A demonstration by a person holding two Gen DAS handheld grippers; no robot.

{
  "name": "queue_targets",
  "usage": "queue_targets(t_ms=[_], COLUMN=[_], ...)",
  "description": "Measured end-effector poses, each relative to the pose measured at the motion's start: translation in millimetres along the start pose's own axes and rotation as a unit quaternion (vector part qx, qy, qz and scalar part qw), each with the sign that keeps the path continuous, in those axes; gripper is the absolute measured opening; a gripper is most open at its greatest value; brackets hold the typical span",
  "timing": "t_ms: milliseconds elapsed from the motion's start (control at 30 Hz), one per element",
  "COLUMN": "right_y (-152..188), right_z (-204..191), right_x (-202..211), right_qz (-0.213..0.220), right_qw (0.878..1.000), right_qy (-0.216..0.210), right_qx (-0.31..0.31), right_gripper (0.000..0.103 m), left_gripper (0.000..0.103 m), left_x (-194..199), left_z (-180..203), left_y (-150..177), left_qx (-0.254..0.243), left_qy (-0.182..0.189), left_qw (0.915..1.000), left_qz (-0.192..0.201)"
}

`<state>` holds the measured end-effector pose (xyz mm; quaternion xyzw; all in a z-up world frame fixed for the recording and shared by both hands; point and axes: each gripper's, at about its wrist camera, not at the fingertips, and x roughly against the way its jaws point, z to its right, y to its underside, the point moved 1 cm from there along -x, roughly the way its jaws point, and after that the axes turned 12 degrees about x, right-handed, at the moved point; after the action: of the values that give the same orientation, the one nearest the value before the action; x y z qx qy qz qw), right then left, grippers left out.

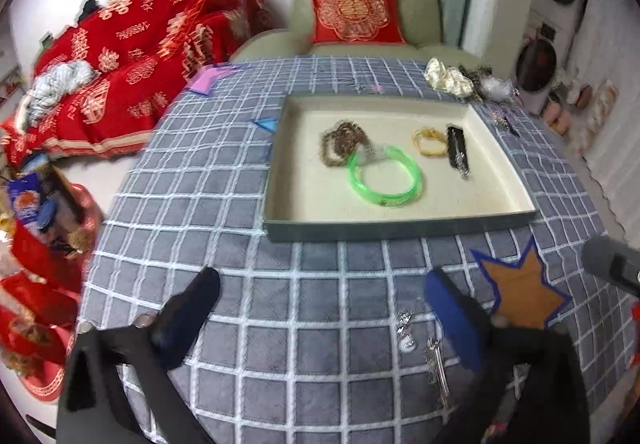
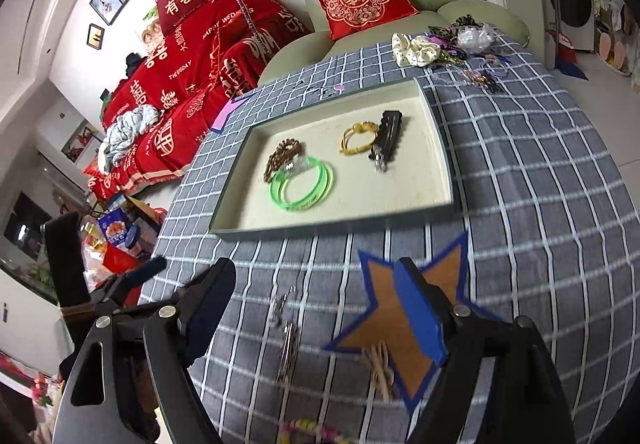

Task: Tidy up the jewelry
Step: 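Lift both tools from the tray toward the loose items on the tablecloth, then grasp the silver key pendant with the left tool while the right tool grasps the beige hair clip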

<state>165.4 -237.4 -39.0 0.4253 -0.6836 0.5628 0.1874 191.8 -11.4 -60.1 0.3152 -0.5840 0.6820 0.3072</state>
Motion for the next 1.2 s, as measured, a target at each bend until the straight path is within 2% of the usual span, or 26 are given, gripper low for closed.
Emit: queue_targets(t_ms=[333, 467, 567, 967, 1200], right_y=[48, 63, 72, 115, 115], right_z=[7, 4, -1, 14, 19], right_x=[28, 38, 42, 36, 32], right_qz=[0.001, 0.010, -0.005, -0.051, -0.056], right_qw=[1.000, 0.999, 0.999, 0.995, 0.992], right_qy=[0.023, 0.041, 0.049, 0.086, 0.103], right_qx=[-0.016, -0.002, 0.014, 0.013, 0.037], right_gripper=[0.087, 0.087, 0.087, 0.087, 0.087], left_gripper=[0.103, 0.103, 0.103, 0.103, 0.103], left_x=[0, 5, 6, 7, -5], left_z=[-14, -19, -18, 12, 23], left_y=[47, 63, 75, 97, 98], left_qx=[-0.002, -0.004, -0.005, -0.028, -0.037], left_qy=[-0.001, 0.000, 0.015, 0.033, 0.037], left_qw=[1.0000, 0.9998, 0.9994, 0.9976, 0.9962], left_qz=[-0.009, -0.019, -0.030, -0.054, -0.070])
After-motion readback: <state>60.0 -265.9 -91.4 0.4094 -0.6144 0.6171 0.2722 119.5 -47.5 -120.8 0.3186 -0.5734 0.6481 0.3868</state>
